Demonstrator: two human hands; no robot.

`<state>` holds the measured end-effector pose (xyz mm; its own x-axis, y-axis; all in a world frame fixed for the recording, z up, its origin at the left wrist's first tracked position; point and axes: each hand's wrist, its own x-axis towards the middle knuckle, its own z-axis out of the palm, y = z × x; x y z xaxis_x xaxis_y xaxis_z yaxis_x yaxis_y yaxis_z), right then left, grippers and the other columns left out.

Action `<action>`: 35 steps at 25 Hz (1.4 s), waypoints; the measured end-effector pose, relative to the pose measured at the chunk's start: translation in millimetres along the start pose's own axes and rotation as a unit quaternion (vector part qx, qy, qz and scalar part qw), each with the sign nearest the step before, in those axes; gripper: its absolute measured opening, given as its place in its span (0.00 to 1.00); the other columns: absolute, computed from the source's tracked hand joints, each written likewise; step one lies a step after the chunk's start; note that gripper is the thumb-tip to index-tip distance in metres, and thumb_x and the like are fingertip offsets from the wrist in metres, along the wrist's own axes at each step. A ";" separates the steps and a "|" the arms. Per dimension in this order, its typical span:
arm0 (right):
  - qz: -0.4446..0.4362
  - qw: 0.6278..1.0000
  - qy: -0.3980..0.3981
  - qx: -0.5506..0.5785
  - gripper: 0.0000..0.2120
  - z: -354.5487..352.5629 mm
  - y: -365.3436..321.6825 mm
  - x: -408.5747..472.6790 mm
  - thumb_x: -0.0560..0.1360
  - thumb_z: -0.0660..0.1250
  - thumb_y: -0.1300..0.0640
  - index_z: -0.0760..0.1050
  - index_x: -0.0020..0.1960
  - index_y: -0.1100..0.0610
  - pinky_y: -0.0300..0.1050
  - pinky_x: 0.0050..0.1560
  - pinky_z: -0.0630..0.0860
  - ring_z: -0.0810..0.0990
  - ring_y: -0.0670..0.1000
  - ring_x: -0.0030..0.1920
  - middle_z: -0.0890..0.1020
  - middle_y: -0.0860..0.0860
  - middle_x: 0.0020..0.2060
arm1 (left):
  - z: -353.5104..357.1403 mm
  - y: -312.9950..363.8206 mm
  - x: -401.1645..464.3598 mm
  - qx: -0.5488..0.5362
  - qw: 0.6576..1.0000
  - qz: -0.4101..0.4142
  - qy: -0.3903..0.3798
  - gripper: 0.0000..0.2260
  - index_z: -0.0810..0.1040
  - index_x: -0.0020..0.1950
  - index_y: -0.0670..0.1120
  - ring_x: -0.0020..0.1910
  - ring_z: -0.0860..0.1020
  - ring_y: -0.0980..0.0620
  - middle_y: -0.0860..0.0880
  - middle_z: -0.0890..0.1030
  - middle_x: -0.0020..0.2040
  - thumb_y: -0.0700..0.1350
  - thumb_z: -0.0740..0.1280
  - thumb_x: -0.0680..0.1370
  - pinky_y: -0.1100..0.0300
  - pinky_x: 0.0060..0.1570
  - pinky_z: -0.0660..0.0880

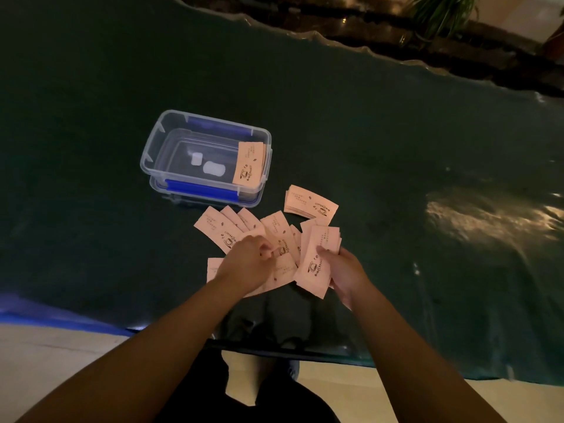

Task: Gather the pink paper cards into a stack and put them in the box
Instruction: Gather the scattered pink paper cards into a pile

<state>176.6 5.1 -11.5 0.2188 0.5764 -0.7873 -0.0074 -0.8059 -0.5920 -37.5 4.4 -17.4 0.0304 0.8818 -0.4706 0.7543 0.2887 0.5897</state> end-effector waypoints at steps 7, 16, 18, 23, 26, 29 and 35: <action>-0.033 0.998 -0.060 -0.003 0.12 39.7 -7.0 -13.1 0.83 0.70 0.53 0.80 0.65 0.49 0.50 0.48 0.82 0.87 0.53 0.56 0.89 0.50 0.57 | -26.0 -43.4 -4.7 0.055 0.991 -0.078 0.089 0.26 0.75 0.71 0.52 0.67 0.72 0.47 0.47 0.75 0.68 0.57 0.74 0.75 0.48 0.63 0.75; -0.120 0.988 0.081 0.062 0.07 55.4 -19.2 -14.6 0.82 0.71 0.53 0.77 0.54 0.42 0.43 0.38 0.79 0.84 0.44 0.47 0.83 0.39 0.47 | -21.8 -57.0 -7.9 0.066 0.984 -0.151 0.060 0.34 0.72 0.71 0.47 0.68 0.71 0.43 0.46 0.76 0.67 0.68 0.70 0.74 0.46 0.62 0.76; -0.105 0.985 0.116 0.074 0.07 50.7 -19.9 -16.6 0.82 0.71 0.52 0.77 0.54 0.41 0.43 0.36 0.78 0.84 0.44 0.45 0.83 0.39 0.46 | -19.9 -57.0 -12.5 0.094 0.986 -0.128 0.044 0.35 0.73 0.70 0.49 0.67 0.71 0.45 0.47 0.75 0.67 0.72 0.68 0.72 0.45 0.62 0.76; -0.041 0.988 0.097 0.116 0.06 41.0 -4.7 -21.8 0.82 0.70 0.53 0.80 0.58 0.45 0.51 0.44 0.81 0.86 0.50 0.50 0.86 0.45 0.51 | -14.5 -66.1 -22.8 0.215 0.976 -0.027 -0.017 0.43 0.69 0.73 0.53 0.67 0.70 0.45 0.49 0.74 0.68 0.71 0.75 0.64 0.45 0.63 0.74; -0.030 0.994 0.025 0.099 0.08 45.5 4.0 -24.3 0.82 0.69 0.55 0.80 0.61 0.48 0.59 0.56 0.82 0.87 0.54 0.54 0.88 0.49 0.53 | -17.0 -65.1 -20.0 0.179 0.984 -0.011 -0.021 0.38 0.69 0.74 0.54 0.68 0.68 0.46 0.49 0.72 0.70 0.64 0.78 0.68 0.44 0.63 0.74; -0.033 0.997 -0.044 0.052 0.11 55.6 -1.1 -26.3 0.82 0.69 0.56 0.80 0.65 0.51 0.56 0.52 0.83 0.88 0.54 0.54 0.89 0.51 0.55 | -25.2 -59.7 -16.4 0.162 0.986 0.027 -0.015 0.37 0.69 0.77 0.59 0.72 0.62 0.44 0.49 0.67 0.74 0.55 0.79 0.71 0.43 0.67 0.73; -0.052 0.982 -0.113 -0.143 0.20 77.0 -17.8 -27.8 0.83 0.69 0.54 0.74 0.74 0.52 0.56 0.63 0.80 0.84 0.53 0.62 0.85 0.51 0.64 | -32.1 -45.8 -3.3 0.101 0.990 0.095 -0.009 0.35 0.62 0.81 0.53 0.75 0.68 0.48 0.50 0.64 0.80 0.37 0.71 0.78 0.48 0.71 0.72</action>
<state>95.6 13.9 7.6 -0.0188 0.6462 -0.7630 0.2852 -0.7279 -0.6235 -93.2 0.2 -21.8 0.1938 0.9058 -0.3767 0.8494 0.0373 0.5265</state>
